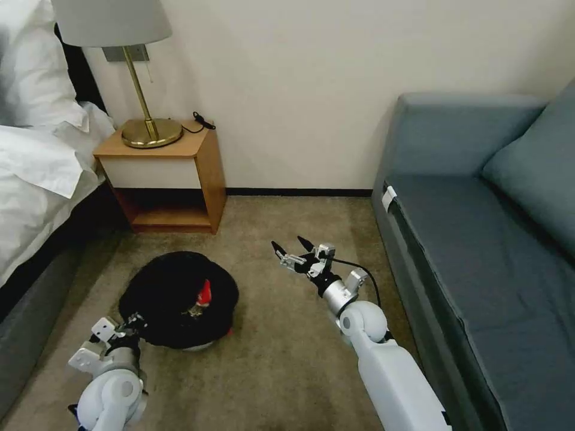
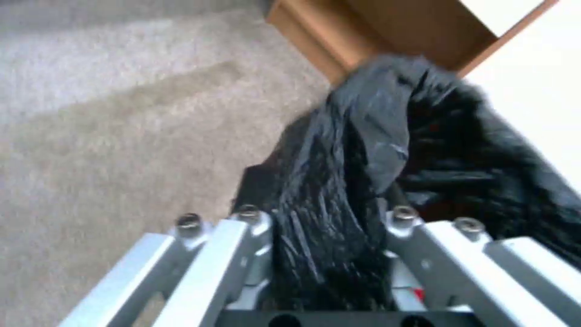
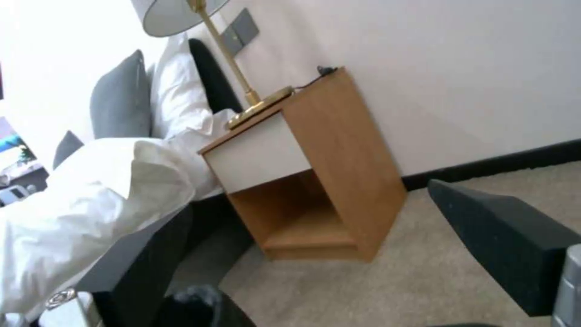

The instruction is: Pick up the trash bin, then pick up the garbage on the floor and place it into the trash bin.

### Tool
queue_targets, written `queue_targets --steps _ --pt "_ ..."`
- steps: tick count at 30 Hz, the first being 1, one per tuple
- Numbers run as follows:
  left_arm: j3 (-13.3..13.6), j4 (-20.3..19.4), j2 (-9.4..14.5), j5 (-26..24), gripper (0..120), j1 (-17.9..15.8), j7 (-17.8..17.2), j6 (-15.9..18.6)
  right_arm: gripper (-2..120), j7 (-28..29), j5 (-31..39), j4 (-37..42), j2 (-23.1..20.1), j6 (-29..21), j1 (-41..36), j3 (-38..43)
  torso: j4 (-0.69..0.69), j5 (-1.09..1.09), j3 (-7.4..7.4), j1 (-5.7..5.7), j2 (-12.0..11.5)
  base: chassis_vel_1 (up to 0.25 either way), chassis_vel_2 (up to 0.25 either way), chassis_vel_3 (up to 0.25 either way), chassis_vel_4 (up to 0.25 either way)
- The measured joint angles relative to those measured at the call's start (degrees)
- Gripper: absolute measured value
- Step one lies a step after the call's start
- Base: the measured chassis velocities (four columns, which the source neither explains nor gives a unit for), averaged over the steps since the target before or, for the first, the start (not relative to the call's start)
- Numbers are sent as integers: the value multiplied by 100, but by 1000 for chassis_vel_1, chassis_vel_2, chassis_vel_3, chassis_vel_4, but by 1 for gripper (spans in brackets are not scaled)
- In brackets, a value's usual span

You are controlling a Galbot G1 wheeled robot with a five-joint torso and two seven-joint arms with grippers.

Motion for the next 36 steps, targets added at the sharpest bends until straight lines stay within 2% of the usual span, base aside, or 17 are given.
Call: queue_targets --steps 2,6,7,11,14,16,17,19,20,21,22,23,26,27,29,30,36 --pt "-3 -5 88 187 31 37 120 31 100 19 -13 24 -4 3 -16 37 0 -1 0 0 0 0 0 0 0" --pt "-37 -22 352 1056 47 185 522 -70 100 78 -23 116 -6 19 -51 185 1 0 0 0 0 0 0 0 0" --pt "-37 -22 352 1056 47 185 522 -70 100 78 -23 116 -6 19 -51 185 1 0 0 0 0 0 0 0 0" --pt "-137 -193 430 1725 68 264 703 -319 100 127 -43 251 21 45 -119 326 1 0 0 0 0 0 0 0 0" --pt "-172 -272 436 1982 74 305 743 -415 100 162 -85 308 40 69 -158 390 0 0 0 0 0 0 0 0 0" --pt "-234 -324 427 2496 83 357 832 -661 100 228 -152 392 53 100 -229 462 0 1 0 0 0 0 0 0 0" --pt "-234 -324 427 2496 83 357 832 -661 100 228 -152 392 53 100 -229 462 0 1 0 0 0 0 0 0 0" --pt "-327 -367 395 3362 93 447 1015 -1140 100 309 -247 511 51 123 -341 552 1 0 0 0 0 0 0 0 0" --pt "-339 -381 388 3493 95 463 1037 -1208 100 322 -263 535 50 128 -369 569 1 0 0 0 0 0 0 0 0" --pt "-371 -464 352 3936 99 545 1102 -1414 100 378 -307 618 46 152 -480 623 0 1 0 0 0 0 0 0 0" --pt "-371 -464 352 3936 99 545 1102 -1414 100 378 -307 618 46 152 -480 623 0 1 0 0 0 0 0 0 0" --pt "-380 -550 310 4224 100 621 1154 -1552 100 430 -344 705 30 179 -586 665 1 1 0 0 0 0 0 0 0" --pt "-381 -753 220 4660 100 828 1248 -1818 100 510 -460 883 -42 250 -840 753 0 1 0 0 0 0 0 0 0" --pt "-381 -753 220 4660 100 828 1248 -1818 100 510 -460 883 -42 250 -840 753 0 1 0 0 0 0 0 0 0" --pt "-381 -909 177 4951 100 1053 1286 -2008 100 537 -536 1069 -94 308 -1066 826 0 1 0 0 0 0 0 0 0" --pt "-381 -909 177 4951 100 1053 1286 -2008 100 537 -536 1069 -94 308 -1066 826 0 1 0 0 0 0 0 0 0" --pt "-306 -1226 12 5234 100 1591 1328 -2264 100 666 -799 1432 -98 458 -1585 968 0 1 0 0 0 0 0 0 0"
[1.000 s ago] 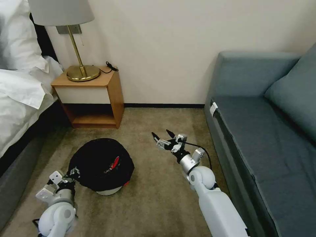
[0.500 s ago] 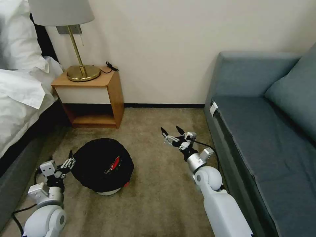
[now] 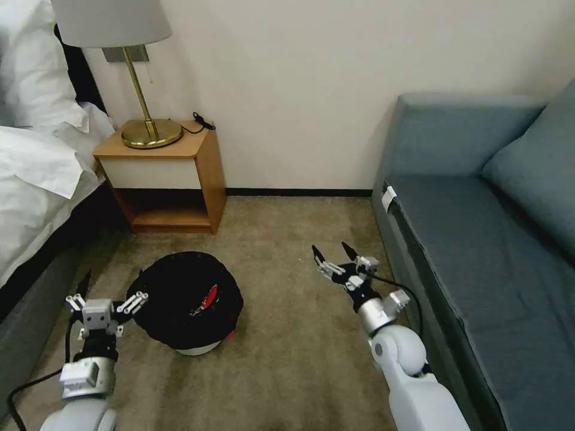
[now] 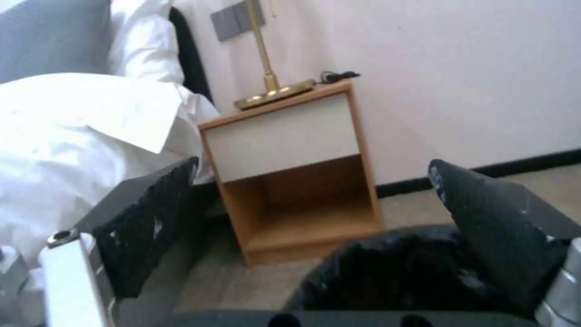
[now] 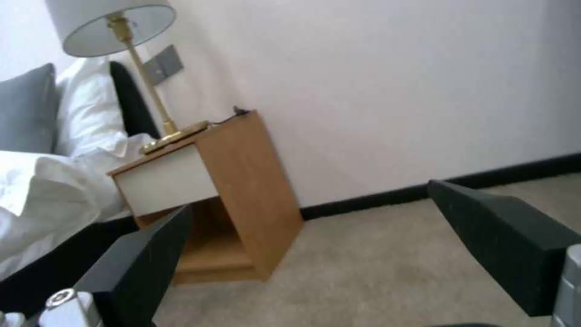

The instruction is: Pick up the trash bin, then pick up the garbage on the floor and place it into the trash bin.

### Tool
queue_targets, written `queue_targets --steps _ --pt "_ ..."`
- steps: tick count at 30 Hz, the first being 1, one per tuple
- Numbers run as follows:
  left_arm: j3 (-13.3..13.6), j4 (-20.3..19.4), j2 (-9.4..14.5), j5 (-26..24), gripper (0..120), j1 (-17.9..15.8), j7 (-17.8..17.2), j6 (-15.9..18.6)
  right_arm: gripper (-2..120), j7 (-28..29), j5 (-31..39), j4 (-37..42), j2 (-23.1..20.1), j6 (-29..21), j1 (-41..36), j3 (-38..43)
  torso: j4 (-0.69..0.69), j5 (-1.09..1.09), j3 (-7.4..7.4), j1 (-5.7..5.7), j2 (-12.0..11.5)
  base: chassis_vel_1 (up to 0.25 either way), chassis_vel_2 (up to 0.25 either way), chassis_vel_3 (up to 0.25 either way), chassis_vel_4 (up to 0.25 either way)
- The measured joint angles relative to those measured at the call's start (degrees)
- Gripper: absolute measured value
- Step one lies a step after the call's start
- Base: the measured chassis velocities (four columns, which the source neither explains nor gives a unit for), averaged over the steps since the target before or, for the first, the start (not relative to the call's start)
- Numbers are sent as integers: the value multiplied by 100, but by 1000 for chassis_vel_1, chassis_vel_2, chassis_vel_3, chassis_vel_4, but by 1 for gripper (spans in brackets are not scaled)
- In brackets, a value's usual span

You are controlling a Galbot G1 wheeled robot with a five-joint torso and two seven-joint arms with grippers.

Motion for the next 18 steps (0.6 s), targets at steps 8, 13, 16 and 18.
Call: queue_targets --steps 8,13,16,18 --pt "137 -136 -195 382 100 526 17 -388 100 142 -152 362 163 108 -495 130 1 -1 0 0 0 0 0 0 0" --pt "160 -125 -213 438 100 583 17 -448 100 159 -196 392 190 139 -549 139 1 -1 0 0 0 0 0 0 0" --pt "162 -119 -214 439 100 583 15 -449 100 160 -198 392 192 141 -549 139 1 -1 0 0 0 0 0 0 0" --pt "162 -114 -214 438 100 578 12 -449 100 160 -198 392 192 141 -547 139 1 -1 0 0 0 0 0 0 0"
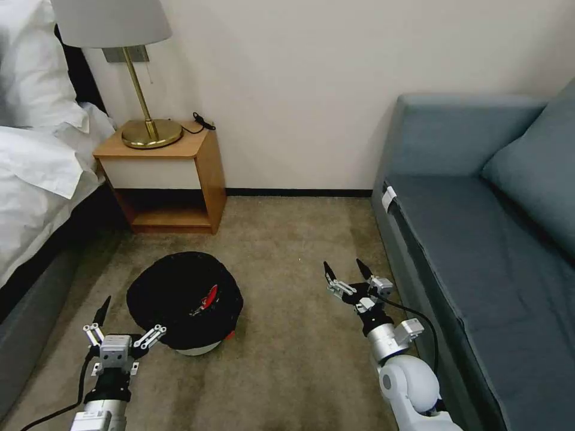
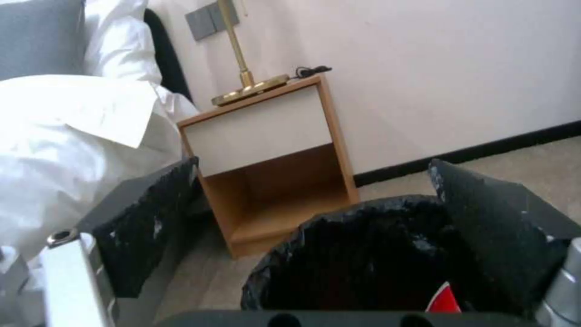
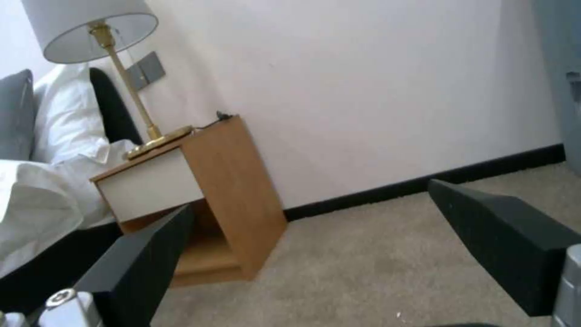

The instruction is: Pick up the trash bin, then pick up the garbage on the floor and place it into the trash bin.

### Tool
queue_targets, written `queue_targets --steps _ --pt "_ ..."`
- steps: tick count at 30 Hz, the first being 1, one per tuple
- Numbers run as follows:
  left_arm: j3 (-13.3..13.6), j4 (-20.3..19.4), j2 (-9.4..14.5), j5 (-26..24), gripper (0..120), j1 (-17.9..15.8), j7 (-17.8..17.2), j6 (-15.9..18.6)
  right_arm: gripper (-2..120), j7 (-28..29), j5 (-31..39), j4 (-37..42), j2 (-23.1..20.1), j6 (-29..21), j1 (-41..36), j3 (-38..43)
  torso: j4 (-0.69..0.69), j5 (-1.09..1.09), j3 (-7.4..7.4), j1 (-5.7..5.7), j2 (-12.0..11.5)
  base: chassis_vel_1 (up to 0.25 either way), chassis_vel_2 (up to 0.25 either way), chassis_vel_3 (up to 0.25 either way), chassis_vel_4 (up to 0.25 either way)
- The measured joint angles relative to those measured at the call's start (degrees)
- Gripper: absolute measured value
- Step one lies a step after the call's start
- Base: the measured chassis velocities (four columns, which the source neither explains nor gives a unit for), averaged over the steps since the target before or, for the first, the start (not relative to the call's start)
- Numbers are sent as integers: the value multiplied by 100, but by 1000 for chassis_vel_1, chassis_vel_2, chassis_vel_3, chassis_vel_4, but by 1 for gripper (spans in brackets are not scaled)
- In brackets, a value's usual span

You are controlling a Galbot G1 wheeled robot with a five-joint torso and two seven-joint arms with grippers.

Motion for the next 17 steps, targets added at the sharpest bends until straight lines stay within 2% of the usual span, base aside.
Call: queue_targets --steps 17 --pt "0 11 5 -26 100 -16 -8 13 100 0 3 -9 0 0 17 -5 0 0 0 0 0 0 0 0 0"
